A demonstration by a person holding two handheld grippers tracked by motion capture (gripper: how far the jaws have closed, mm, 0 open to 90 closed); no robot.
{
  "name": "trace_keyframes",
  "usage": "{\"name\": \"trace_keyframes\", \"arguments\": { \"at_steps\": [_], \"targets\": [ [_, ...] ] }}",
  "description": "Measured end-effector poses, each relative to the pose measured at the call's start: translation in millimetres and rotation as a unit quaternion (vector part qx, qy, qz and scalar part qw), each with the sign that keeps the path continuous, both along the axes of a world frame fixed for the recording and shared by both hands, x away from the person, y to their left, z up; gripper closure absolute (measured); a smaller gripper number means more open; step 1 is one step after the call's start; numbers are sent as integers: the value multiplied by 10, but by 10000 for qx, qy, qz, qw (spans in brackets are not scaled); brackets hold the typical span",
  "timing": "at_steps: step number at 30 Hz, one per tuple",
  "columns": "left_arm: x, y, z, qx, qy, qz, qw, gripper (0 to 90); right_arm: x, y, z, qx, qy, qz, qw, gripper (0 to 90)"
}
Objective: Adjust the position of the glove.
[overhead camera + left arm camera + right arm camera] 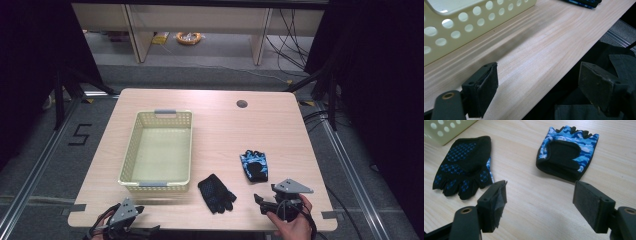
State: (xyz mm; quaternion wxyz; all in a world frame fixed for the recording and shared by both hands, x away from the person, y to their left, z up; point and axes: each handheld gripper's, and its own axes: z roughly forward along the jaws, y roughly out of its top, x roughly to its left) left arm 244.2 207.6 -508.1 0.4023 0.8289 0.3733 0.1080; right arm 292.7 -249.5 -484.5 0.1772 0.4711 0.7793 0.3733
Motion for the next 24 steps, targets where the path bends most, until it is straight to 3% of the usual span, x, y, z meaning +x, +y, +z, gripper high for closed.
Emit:
{"name": "trace_keyframes", "arguments": {
  "at_steps": [2,4,7,8,12,19,21,22,24],
  "targets": [
    [0,-1,-1,-5,5,-25,10000,159,1,-4,-2,-68,6,-46,10000,281],
    [1,2,-3,78,19,9,10000,158,3,-6,-3,32,87,-61,9999,290],
    [0,1,-1,7,31,-25,10000,159,4,-7,-3,47,83,-37,9999,308],
    [3,12,5,60,50,-48,10000,158,9,-7,-8,-66,20,-12,10000,313],
    [-3,-6,-3,-46,49,19,10000,159,14,17,-5,-49,8,24,10000,330],
    [3,1,-3,4,50,1,10000,158,31,24,-2,70,-32,-42,10000,330],
    [8,16,2,93,79,-69,9999,158,36,25,5,111,14,-85,9999,332],
    [8,10,0,59,76,-33,9999,159,15,55,13,236,191,-207,9993,335],
    [7,11,0,71,77,-52,9999,158,51,43,3,159,-17,-83,9998,339]
  ]
}}
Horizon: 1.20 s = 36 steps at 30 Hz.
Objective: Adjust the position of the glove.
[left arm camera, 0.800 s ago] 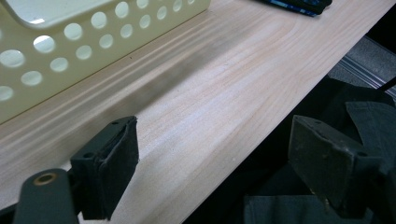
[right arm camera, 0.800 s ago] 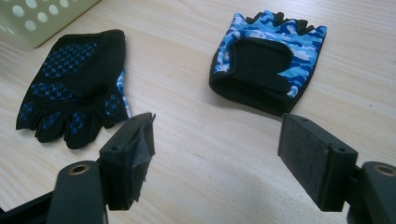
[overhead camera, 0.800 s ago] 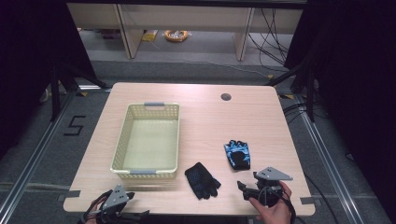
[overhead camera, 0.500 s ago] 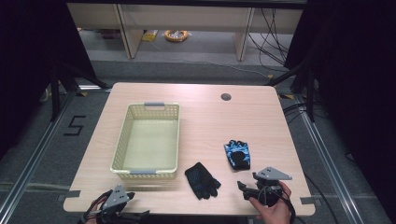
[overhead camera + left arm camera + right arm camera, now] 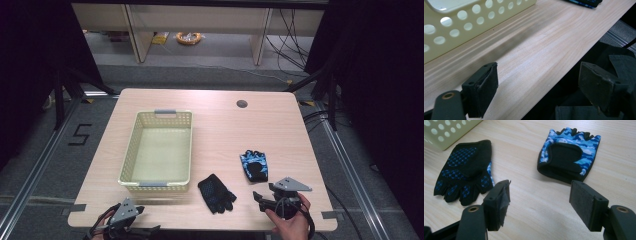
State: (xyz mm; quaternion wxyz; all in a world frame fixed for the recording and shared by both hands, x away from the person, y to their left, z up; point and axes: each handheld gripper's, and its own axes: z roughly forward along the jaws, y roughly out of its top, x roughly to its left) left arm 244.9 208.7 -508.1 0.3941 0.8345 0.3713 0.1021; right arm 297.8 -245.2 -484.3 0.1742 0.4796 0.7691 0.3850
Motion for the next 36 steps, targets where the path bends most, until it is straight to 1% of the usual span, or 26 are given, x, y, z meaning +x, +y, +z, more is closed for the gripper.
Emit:
{"name": "trace_keyframes", "arguments": {
  "at_steps": [2,3,4,5,7,8,9,10,11,14,15,16,17,20,21,22,23,25,26,28,30,32,33,34,35,36],
  "targets": [
    [2,-1,-1,-7,0,8,10000,158,0,23,11,3,32,13,10000,343],
    [3,-1,-2,-16,-10,9,10000,158,-8,59,5,81,70,-24,9999,344],
    [1,0,0,-4,-6,5,10000,159,18,59,-1,-4,-56,106,9999,346],
    [1,0,-1,-3,-4,3,10000,158,23,72,3,-50,0,161,9999,348],
    [3,-1,-3,-2,-11,13,10000,158,40,120,-1,-10,-10,232,9997,357],
    [4,-2,-3,-9,-19,20,10000,158,50,139,-4,-58,-68,267,9996,366],
    [4,-2,-3,-9,-19,20,10000,159,50,139,-4,-58,-68,267,9996,366],
    [2,-3,1,3,-14,-1,10000,158,68,196,7,-101,-64,367,9993,371],
    [1,-3,0,10,-12,-10,10000,158,79,223,3,-79,-106,388,9992,380],
    [4,-4,0,-4,-19,7,10000,159,118,321,3,-135,-141,570,9982,408],
    [4,-4,0,-4,-19,7,10000,159,118,321,3,-135,-141,570,9982,408],
    [1,-4,0,3,-24,-7,10000,159,151,392,8,-183,-121,683,9974,422],
    [1,-1,2,12,-13,-14,10000,158,169,419,-4,-146,-164,730,9971,428],
    [7,0,3,11,-51,6,10000,159,222,517,-13,-203,-119,803,9965,439],
    [7,0,3,11,-51,6,10000,158,222,517,-13,-203,-119,803,9965,439],
    [-5,-9,0,-52,-18,20,10000,159,254,589,-17,-218,-124,875,9959,447],
    [3,1,3,7,-38,-1,10000,159,251,617,-8,-193,-46,845,9962,451],
    [7,2,4,10,-53,-1,10000,159,264,645,-12,-214,-85,866,9960,455],
    [0,-5,4,-17,-33,8,10000,159,288,699,-15,-223,-18,904,9957,459],
    [-8,-11,1,-60,-15,14,10000,158,295,716,-20,-238,-17,898,9957,460],
    [-4,-10,2,-75,-17,37,10000,158,328,769,-35,-250,-7,1000,9947,472],
    [-6,-10,2,-55,-17,22,10000,159,351,813,-55,-233,8,1021,9945,477],
    [-7,-11,0,-51,-12,20,10000,159,360,832,-57,-260,49,1072,9939,485],
    [1,-1,3,25,-33,-15,10000,158,362,858,-54,-272,116,1061,9939,486],
    [8,1,4,40,-59,-18,10000,159,367,890,-55,-233,175,1047,9941,489],
    [6,-1,6,26,-58,-6,10000,159,376,916,-66,-292,234,1037,9939,493]
  ]
}}
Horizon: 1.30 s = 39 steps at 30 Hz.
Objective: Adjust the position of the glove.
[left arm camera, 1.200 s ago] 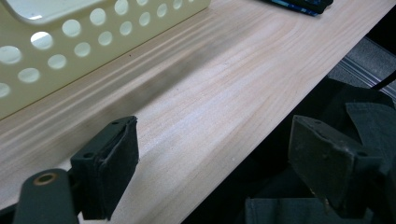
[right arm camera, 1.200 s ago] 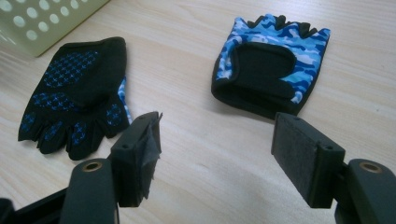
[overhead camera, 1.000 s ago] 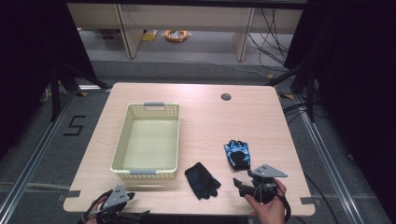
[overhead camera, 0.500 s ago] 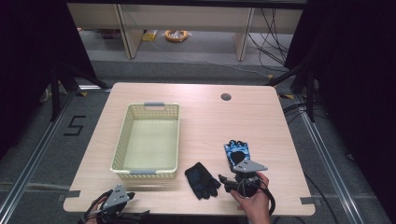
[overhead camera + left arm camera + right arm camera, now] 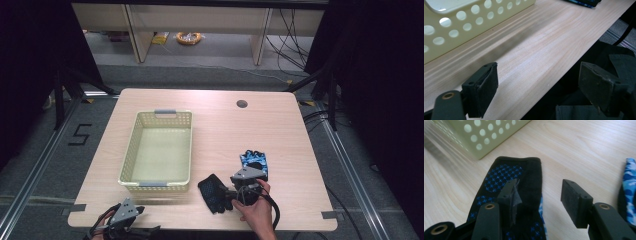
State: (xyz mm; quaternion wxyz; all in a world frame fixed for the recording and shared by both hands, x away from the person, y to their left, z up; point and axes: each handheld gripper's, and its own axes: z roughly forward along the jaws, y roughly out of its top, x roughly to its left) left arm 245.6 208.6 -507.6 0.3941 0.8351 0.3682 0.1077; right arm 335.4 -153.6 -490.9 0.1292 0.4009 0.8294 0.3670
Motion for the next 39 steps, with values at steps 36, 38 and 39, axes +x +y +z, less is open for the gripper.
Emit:
{"name": "trace_keyframes", "arguments": {
  "at_steps": [36,38,39],
  "targets": [
    [-14,-28,5,-244,-49,64,9997,159,-4,8,308,26,-282,1944,9805,861],
    [-12,-59,7,-204,0,36,9998,159,-2,-4,338,18,-305,2213,9747,861],
    [10,-49,12,-62,-75,-125,9999,159,14,-4,341,57,-298,2394,9704,861]
  ]
}}
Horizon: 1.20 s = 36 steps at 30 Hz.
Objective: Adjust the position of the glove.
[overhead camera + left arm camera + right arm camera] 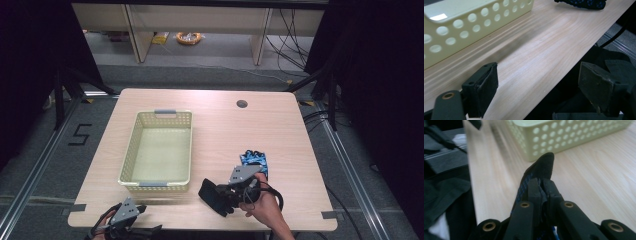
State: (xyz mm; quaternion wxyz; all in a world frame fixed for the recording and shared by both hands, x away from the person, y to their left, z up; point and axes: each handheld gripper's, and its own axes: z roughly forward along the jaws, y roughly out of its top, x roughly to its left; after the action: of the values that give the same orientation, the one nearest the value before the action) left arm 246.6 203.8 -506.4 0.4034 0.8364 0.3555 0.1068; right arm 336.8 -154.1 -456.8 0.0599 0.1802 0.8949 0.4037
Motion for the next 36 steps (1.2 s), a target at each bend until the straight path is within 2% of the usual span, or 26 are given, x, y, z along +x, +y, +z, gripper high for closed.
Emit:
{"name": "trace_keyframes", "arguments": {
  "at_steps": [1,3,4,5,6,8,9,10,11,12,13,14,16,18,19,22,24,26,27,28,29,30,31,32,33,36],
  "targets": [
    [-10,-21,-16,-79,41,47,9999,159,13,-1,3,12,32,45,10000,861],
    [1,-21,-16,8,50,21,10000,159,30,-2,6,12,77,163,9998,861],
    [-5,-44,-28,-120,92,119,9998,159,52,-4,5,23,109,296,9995,861],
    [18,-36,-30,-45,17,155,9999,160,113,-1,-11,-14,229,581,9981,860],
    [18,-36,-30,-45,17,155,9999,160,113,-1,-11,-14,229,581,9981,860],
    [18,-38,-30,-145,109,244,9995,160,165,12,-35,-59,319,807,9962,860],
    [40,-23,-31,-62,42,246,9997,160,212,28,-54,-67,499,984,9939,860],
    [36,-30,-34,-168,108,264,9995,159,232,37,-63,-72,532,1063,9929,859],
    [35,-28,-42,-144,163,335,9992,160,269,44,-81,-80,518,1158,9919,858],
    [35,-28,-42,-144,163,335,9992,160,269,44,-81,-80,518,1158,9919,858],
    [47,-9,-40,-12,64,229,9997,160,336,54,-128,-206,535,1154,9917,856],
    [32,-27,-46,-141,167,312,9993,160,358,57,-160,-313,595,1086,9918,856],
    [28,-28,-39,-128,94,250,9996,160,426,82,-245,-465,579,1189,9901,855],
    [25,-32,-43,-139,69,253,9996,160,440,89,-278,-604,667,1065,9902,853],
    [46,-12,-39,49,-29,158,9999,160,489,119,-350,-877,593,1094,9883,850],
    [17,-28,-42,-52,128,253,9996,160,515,163,-400,-835,606,1199,9874,834],
    [19,-20,-35,-42,82,133,9999,160,507,163,-393,-905,559,1108,9881,785],
    [26,-15,-31,51,8,83,10000,160,494,150,-376,-913,612,872,9901,636],
    [26,-15,-31,51,8,83,10000,160,494,150,-376,-913,612,872,9901,636],
    [-4,-40,-32,-141,73,158,9997,159,491,95,-322,-899,587,416,9933,587],
    [-4,-40,-32,-141,73,158,9997,160,491,95,-322,-899,587,416,9933,587],
    [-13,-39,-28,-128,95,164,9997,159,471,3,-218,-691,369,215,9967,524],
    [7,-9,-10,33,29,24,10000,160,453,-56,-150,-606,291,-5,9977,530],
    [7,-9,-10,33,29,24,10000,159,453,-56,-150,-606,291,-5,9977,530],
    [-12,-19,-12,-109,99,86,9999,159,404,-185,-24,-673,-13,-288,9973,527],
    [-17,-7,-20,-90,67,207,9997,160,378,-404,104,-742,-371,-632,9946,521]
  ]
}}
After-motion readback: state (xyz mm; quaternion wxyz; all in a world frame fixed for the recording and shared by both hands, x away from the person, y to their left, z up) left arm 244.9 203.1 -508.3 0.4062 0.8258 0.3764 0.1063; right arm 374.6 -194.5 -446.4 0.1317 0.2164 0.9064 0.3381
